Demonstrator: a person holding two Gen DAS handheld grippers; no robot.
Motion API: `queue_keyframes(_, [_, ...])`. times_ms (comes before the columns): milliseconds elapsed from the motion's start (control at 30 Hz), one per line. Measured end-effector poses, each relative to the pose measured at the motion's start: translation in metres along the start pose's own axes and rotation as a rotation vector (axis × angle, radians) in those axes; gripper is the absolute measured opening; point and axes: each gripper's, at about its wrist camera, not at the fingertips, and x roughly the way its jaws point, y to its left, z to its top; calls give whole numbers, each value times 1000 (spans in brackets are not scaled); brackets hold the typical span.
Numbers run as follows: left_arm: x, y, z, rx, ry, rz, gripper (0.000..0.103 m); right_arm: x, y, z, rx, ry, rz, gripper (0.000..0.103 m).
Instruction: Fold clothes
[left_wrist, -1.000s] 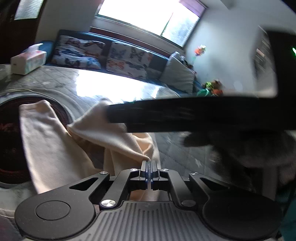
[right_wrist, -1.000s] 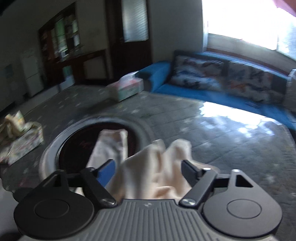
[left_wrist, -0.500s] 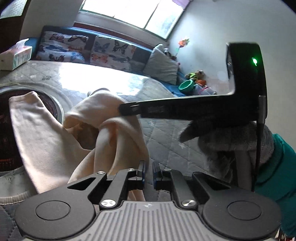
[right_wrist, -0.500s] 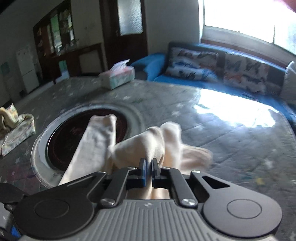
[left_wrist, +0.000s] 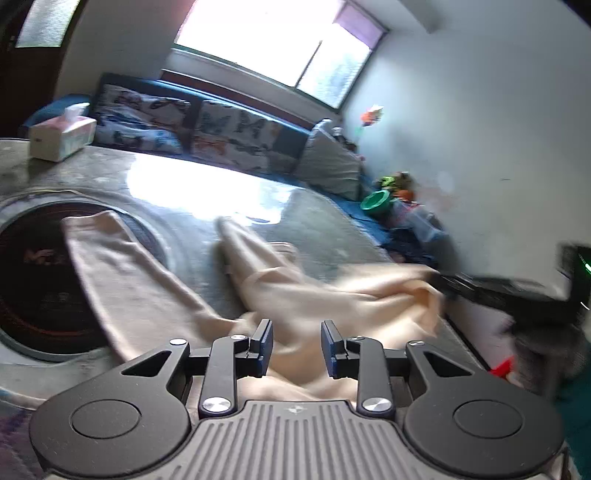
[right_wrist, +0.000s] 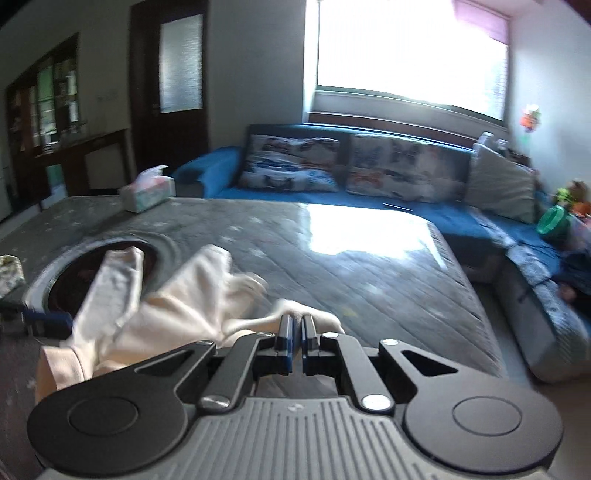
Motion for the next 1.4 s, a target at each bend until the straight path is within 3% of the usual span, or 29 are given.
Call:
queue_keyframes(167, [10, 17, 2, -14, 20, 114, 31, -32, -17, -36, 31, 32, -105, 2])
queue_keyframes(333, [19, 39, 3, -79, 43, 211, 31, -42, -32, -66, 76, 126, -155, 2])
queue_keyframes(400, [21, 44, 7, -80, 35, 270, 32, -38, -36, -68, 79, 144, -137, 6])
queue_keyframes(467, [22, 49, 12, -73, 9, 339, 45, -30, -34, -63, 74, 145, -113, 11])
queue_keyframes(533, [23, 57, 17, -87, -7, 385, 49, -17, -33, -56, 70, 132, -97, 24])
queue_keyframes(633, [31, 74, 27, -117, -1, 450, 54, 9, -29, -44, 71, 132, -62, 35])
queue_keyframes(667, [34, 77, 29, -118, 3, 470, 58, 15, -28, -42, 68, 133, -56, 36])
queue_keyframes(833, [51, 90, 36, -99, 33, 513, 58, 57, -20, -34, 53, 157, -32, 38])
queue_keyframes(933, [56, 90, 37, -79, 34, 508, 55, 73, -18, -38, 38, 189, -39, 36])
queue_keyframes(1067, [61, 85, 38, -48, 32, 493, 23, 76, -22, -45, 35, 210, -36, 24])
queue_keyframes(1133, [64, 84, 38, -45, 30, 480, 9, 73, -23, -46, 28, 210, -48, 12])
queue_keyframes(1400, [43, 84, 32, -93, -29, 522, 4, 43, -42, -59, 31, 190, -159, 7])
